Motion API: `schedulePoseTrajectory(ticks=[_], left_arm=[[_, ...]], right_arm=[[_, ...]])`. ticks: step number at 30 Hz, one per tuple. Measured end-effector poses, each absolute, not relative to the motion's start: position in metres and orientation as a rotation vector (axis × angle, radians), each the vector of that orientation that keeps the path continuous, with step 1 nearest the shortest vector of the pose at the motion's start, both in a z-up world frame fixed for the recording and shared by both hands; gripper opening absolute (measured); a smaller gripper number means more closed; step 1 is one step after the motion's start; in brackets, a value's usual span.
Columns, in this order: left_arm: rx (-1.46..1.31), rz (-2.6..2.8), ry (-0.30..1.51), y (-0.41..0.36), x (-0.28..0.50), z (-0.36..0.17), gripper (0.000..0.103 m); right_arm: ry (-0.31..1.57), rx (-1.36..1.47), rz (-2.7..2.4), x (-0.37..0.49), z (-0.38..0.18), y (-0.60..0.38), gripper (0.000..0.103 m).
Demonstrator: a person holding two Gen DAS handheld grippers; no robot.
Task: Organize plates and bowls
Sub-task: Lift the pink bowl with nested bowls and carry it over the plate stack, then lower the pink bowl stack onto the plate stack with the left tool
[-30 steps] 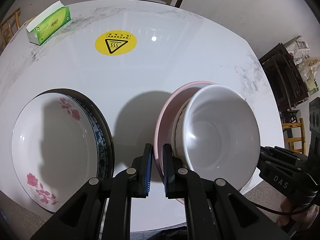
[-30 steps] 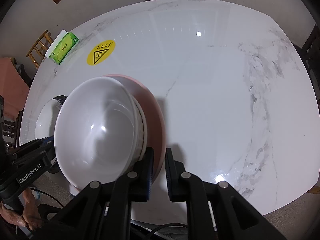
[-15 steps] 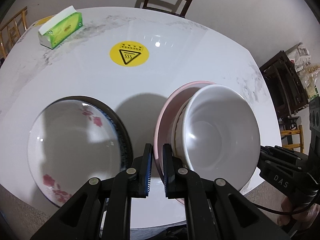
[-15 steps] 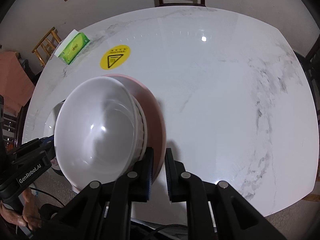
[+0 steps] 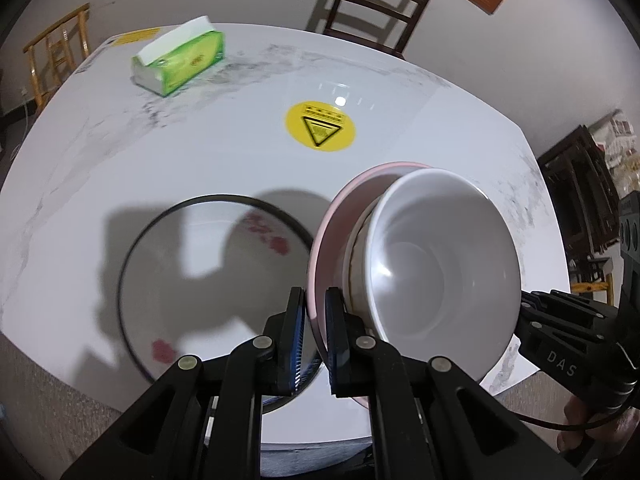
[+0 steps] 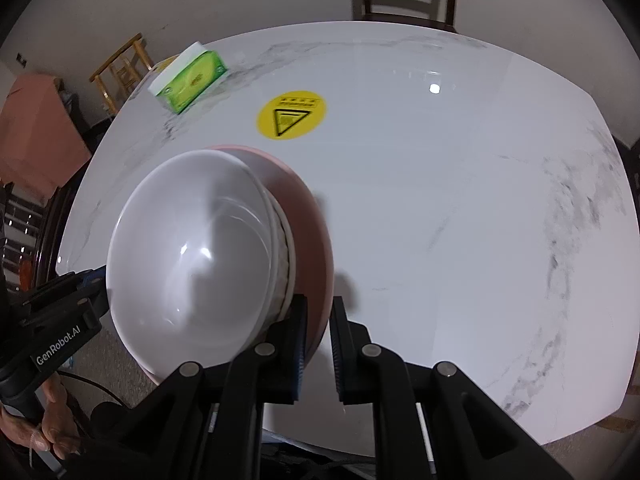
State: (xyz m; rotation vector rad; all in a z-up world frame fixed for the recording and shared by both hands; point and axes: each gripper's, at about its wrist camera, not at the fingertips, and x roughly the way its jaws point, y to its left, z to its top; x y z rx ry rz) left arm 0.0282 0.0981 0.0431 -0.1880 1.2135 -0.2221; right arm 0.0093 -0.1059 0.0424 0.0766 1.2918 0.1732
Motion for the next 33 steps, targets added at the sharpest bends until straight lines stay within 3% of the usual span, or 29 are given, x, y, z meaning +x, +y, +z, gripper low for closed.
schedulePoseTrajectory(ticks=[33], left_arm=[[-0.283,-0.070,1.213,0.219,0.008,0.028,0.006]], right_arm=[[1.354,-0.055,0.312,0.022,0.026,0.025,0.012]])
